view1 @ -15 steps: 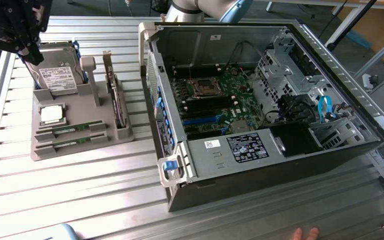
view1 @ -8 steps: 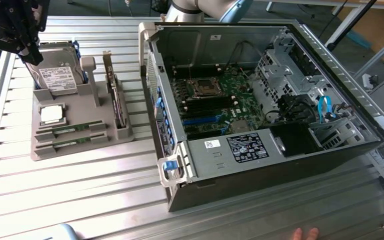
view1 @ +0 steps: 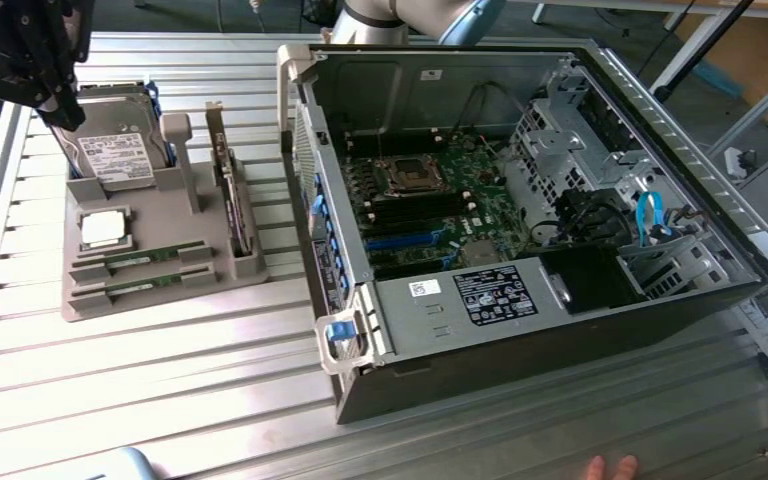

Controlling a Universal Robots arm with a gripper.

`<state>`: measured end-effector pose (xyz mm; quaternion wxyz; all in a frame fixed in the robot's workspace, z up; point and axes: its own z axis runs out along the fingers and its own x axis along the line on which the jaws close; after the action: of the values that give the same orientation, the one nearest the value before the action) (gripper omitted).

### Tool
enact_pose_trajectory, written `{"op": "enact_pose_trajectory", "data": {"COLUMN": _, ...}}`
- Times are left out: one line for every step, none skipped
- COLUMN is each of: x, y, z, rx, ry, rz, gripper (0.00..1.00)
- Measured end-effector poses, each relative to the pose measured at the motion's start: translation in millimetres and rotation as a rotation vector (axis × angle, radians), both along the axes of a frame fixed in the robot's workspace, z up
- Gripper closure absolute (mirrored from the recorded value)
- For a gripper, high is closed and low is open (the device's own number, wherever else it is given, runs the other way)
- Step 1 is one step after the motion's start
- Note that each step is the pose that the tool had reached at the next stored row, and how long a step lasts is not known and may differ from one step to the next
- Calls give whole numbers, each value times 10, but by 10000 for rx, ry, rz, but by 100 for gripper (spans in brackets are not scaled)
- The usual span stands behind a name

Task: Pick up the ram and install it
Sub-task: 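Pick up the ram and move it above insertion slot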

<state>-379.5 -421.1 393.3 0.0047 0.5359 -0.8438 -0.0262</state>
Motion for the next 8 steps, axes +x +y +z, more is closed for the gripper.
{"op": "enact_pose_trajectory", "data": {"x": 0, "y": 0, "z": 0, "rx": 0, "ry": 2, "rz": 140, "gripper": 89}}
{"op": "enact_pose_trajectory", "data": {"x": 0, "y": 0, "z": 0, "rx": 0, "ry": 3, "rz": 263, "gripper": 89}}
{"op": "enact_pose_trajectory", "data": {"x": 0, "y": 0, "z": 0, "rx": 0, "ry": 3, "rz": 386, "gripper": 89}}
{"op": "enact_pose_trajectory", "data": {"x": 0, "y": 0, "z": 0, "rx": 0, "ry": 5, "rz": 513, "gripper": 89}}
{"op": "enact_pose_trajectory", "data": {"x": 0, "y": 0, "z": 0, "rx": 0, "ry": 6, "rz": 641, "gripper": 89}}
{"op": "enact_pose_trajectory", "data": {"x": 0, "y": 0, "z": 0, "rx": 0, "ry": 7, "rz": 756, "gripper": 89}}
{"op": "enact_pose_trajectory", "data": {"x": 0, "y": 0, "z": 1, "rx": 0, "ry": 9, "rz": 895, "gripper": 89}}
{"op": "enact_pose_trajectory", "data": {"x": 0, "y": 0, "z": 0, "rx": -1, "ry": 9, "rz": 1036, "gripper": 89}}
